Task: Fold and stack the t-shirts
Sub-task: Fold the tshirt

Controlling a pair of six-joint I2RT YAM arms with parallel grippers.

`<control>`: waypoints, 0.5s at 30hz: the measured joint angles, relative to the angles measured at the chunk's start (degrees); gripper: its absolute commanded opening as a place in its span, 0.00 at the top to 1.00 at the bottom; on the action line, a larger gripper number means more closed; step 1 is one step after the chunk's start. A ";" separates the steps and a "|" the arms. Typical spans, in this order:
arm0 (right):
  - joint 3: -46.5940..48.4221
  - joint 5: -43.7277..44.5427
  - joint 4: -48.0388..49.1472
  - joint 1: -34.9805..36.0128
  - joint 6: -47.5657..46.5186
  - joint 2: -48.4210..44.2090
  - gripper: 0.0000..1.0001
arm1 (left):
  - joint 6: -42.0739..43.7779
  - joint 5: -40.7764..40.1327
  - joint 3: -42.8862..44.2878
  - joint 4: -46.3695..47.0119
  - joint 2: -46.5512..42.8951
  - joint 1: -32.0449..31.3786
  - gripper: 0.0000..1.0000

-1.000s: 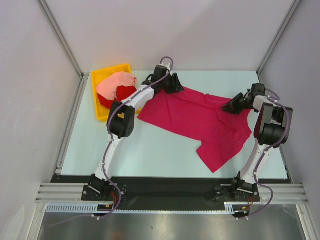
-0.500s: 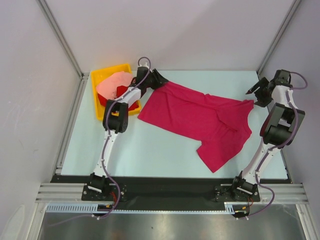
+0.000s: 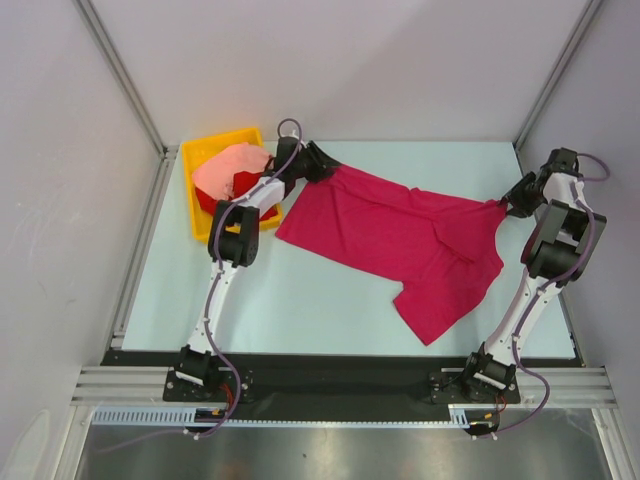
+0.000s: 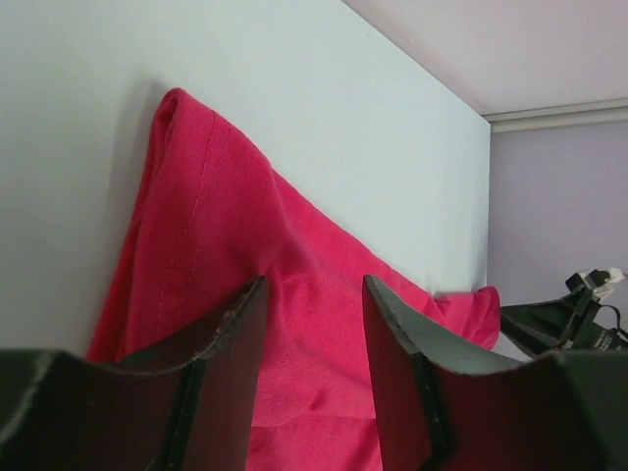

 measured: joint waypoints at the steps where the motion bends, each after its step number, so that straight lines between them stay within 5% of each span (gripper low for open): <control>1: -0.50 0.04 0.15 -0.04 0.04 0.00 0.66 | -0.28 0.00 0.00 -0.07 0.00 0.09 0.52; 7: -2.97 2.23 0.44 -0.50 0.52 -0.02 0.98 | -1.44 0.04 0.00 -0.72 0.17 0.33 0.55; 15: -11.28 5.84 4.70 -1.36 1.16 -4.02 1.00 | -2.51 0.22 0.00 -0.59 0.59 0.35 0.56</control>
